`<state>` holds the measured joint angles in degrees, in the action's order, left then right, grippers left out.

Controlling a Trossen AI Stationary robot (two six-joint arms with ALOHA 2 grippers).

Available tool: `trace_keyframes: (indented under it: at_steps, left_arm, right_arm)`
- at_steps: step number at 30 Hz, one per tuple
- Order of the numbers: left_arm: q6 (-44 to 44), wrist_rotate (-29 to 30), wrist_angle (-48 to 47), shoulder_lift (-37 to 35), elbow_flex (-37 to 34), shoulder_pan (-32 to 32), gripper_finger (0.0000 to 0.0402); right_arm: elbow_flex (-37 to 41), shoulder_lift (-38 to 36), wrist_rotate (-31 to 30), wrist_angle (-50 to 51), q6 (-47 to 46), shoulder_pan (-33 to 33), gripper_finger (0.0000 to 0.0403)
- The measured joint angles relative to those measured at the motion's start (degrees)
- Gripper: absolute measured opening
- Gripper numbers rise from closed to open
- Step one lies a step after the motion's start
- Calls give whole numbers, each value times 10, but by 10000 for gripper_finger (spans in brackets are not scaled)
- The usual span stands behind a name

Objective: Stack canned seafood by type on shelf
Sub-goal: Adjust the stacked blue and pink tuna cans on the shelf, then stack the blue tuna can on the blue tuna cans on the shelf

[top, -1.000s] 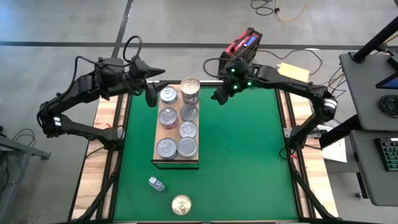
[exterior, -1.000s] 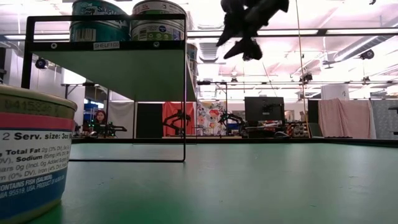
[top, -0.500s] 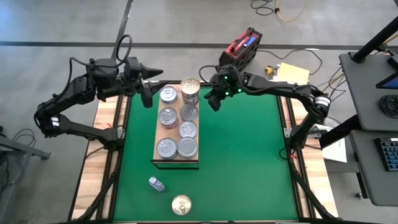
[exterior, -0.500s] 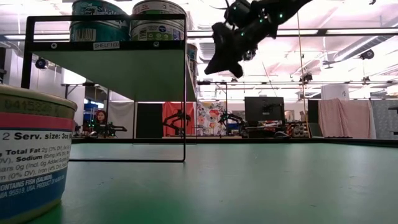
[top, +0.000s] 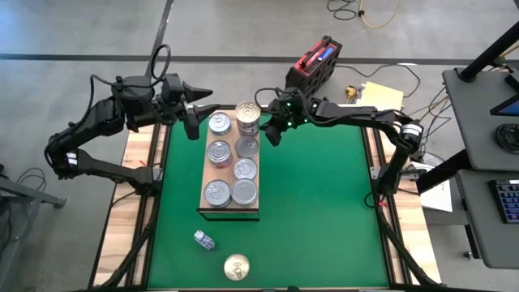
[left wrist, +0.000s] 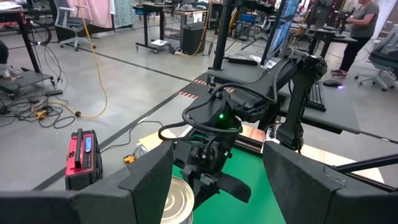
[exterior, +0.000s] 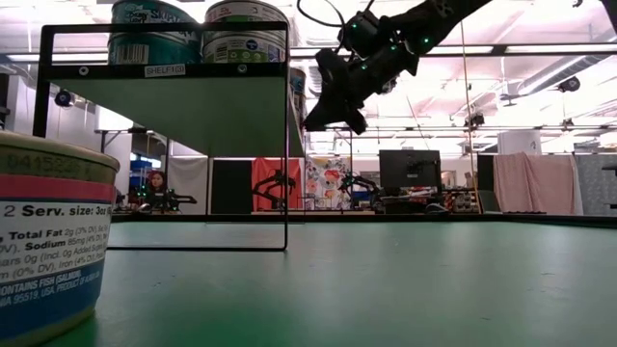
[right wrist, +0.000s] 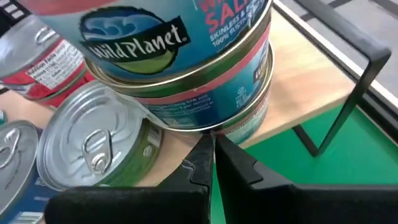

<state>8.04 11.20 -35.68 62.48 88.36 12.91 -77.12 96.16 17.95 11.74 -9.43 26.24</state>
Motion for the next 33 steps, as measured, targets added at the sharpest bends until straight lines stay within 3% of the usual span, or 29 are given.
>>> trace_keyframes:
  at_steps: [16, 26, 33]
  left_arm:
    - [-4, 3, 1, 0, 0, 0, 232]
    - [53, 3, -25, -3, 0, -6, 232]
    - [138, -18, -115, 3, 0, -75, 232]
  right_arm:
    - [-1, 1, -16, -1, -10, 0, 9]
    - [-2, -86, -21, 121, -30, 1, 9]
    - [6, -136, -19, 169, -65, -30, 9]
